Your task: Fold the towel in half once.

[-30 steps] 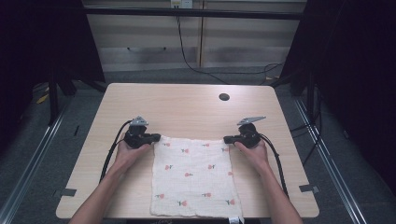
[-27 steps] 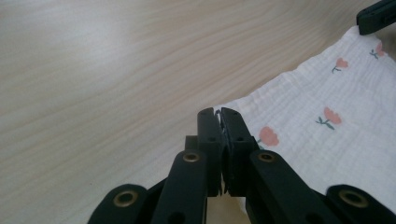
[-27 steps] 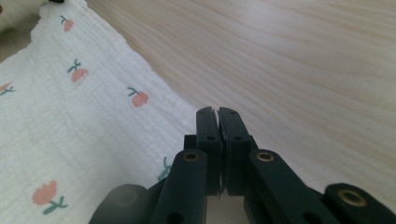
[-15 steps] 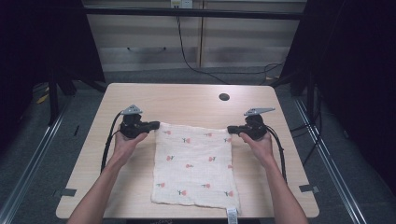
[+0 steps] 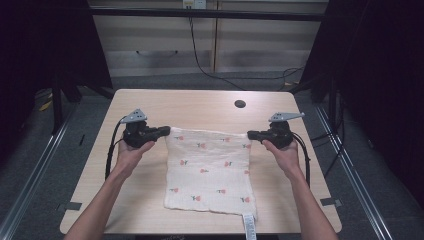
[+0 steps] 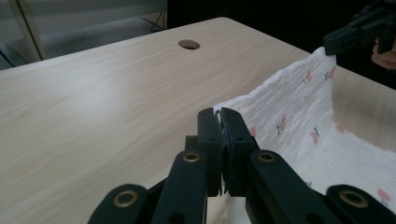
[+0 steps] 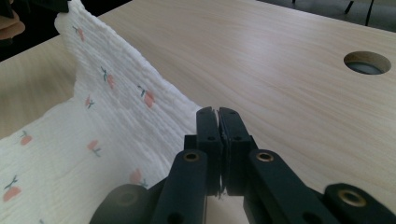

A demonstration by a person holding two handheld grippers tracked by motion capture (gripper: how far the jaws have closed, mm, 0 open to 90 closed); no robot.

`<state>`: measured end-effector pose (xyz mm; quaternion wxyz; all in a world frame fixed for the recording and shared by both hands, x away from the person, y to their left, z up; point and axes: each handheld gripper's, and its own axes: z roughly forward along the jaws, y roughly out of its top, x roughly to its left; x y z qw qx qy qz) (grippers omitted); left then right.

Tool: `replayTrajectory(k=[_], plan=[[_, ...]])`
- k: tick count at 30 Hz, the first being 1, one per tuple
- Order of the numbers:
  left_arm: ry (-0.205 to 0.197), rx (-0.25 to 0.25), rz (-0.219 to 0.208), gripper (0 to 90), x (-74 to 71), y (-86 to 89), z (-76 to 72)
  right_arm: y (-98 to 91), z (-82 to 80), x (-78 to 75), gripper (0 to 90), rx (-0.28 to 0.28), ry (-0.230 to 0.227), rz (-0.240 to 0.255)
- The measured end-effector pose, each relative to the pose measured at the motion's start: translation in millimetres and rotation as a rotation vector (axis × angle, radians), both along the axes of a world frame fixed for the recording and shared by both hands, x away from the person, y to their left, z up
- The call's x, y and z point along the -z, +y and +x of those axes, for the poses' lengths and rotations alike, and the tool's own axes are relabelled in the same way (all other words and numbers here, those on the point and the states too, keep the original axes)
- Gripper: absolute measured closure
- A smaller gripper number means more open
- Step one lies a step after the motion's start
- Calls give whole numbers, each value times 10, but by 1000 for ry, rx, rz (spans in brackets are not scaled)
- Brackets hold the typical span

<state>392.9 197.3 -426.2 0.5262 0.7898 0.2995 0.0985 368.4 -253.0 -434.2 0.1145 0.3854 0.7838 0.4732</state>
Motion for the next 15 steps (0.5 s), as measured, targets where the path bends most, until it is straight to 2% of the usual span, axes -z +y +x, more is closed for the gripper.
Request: replayTrajectory(k=[6,10,15], plan=[[-35,23,-7,880,-59,92,-199,14,-257,-119,882,-51,-47,12],[-28,32,-29,879,-22,128,-315,25,-424,-140,882,-80,-61,13],[-27,53,-8,880,43,146,-470,14,-588,-125,882,-99,-67,17]])
